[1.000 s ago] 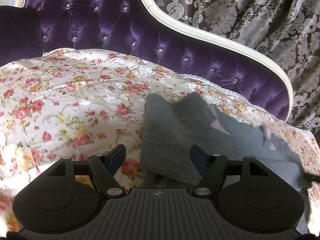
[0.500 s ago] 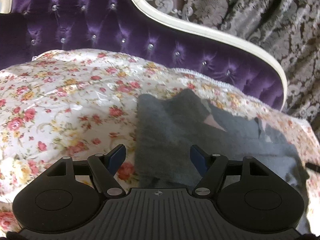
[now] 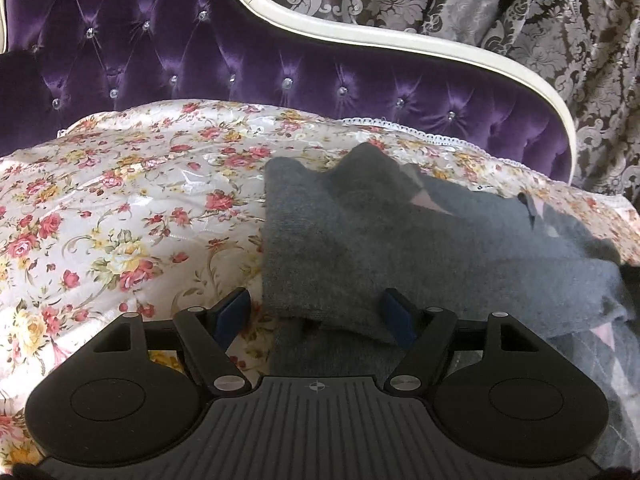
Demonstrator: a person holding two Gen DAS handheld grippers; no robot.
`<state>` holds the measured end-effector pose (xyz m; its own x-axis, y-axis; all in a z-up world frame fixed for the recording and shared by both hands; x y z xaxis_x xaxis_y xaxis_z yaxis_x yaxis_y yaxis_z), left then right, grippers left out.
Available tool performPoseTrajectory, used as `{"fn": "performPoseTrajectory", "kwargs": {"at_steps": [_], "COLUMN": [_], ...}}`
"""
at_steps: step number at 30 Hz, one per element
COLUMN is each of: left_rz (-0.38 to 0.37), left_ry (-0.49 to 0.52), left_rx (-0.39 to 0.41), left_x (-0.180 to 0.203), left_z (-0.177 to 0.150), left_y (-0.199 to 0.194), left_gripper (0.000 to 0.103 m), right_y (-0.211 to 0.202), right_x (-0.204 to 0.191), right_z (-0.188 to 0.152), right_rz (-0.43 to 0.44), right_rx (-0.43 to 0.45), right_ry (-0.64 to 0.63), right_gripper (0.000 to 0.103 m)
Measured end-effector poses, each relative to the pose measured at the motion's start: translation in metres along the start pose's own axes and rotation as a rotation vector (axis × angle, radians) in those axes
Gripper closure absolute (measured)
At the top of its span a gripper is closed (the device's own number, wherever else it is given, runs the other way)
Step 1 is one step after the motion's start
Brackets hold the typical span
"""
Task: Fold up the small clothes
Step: 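Close both tools on the sweater hem edge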
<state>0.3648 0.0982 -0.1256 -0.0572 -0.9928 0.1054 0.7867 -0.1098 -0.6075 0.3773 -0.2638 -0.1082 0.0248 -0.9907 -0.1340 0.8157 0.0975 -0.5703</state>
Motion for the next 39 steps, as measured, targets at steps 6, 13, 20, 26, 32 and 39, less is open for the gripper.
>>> {"fn": "performPoseTrajectory", "kwargs": {"at_steps": [6,13,20,26,32,39], "left_rz": [0.005,0.004,0.004,-0.012,-0.078,-0.052], "left_ry": [0.002,0.007,0.004,0.001,-0.021,-0.045], "left_rx": [0.006,0.008,0.009,0.003,-0.057,-0.034], "left_x": [0.001,0.001,0.001,0.000,-0.004,-0.021], "left_z": [0.000,-0.001,-0.001,0.000,0.022,0.070], "left_y": [0.000,0.000,0.000,-0.001,-0.004,0.016], "left_gripper": [0.031,0.031,0.030,0.029,0.028,0.028], "right_y": [-0.012,-0.021,-0.006,0.029,-0.012,-0.013], "right_x": [0.008,0.013,-0.056,-0.076,-0.088,-0.124], "right_z": [0.004,-0.002,0.006,-0.030,-0.029,-0.071], "right_rz": [-0.054,-0.058,0.070,0.011,0.063,0.132], "right_rx": [0.065,0.096,0.066,-0.015,0.070,0.015], "right_ry": [-0.028,0.031,-0.067,-0.074,0.020,-0.016], "right_gripper": [0.090,0.053,0.053,0.052,0.052,0.052]}}
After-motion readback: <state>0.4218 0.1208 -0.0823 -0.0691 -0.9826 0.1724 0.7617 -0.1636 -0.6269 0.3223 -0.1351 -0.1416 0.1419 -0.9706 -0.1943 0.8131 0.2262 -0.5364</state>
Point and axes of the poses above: each gripper's, at about its wrist camera, not at the fingertips, and y roughly the way its jaws point, x to its right, z to its top, the point moved 8 cm from there along y, roughly the way its jaws point, and after that the axes turned 2 degrees about y, right-handed, at the moved point
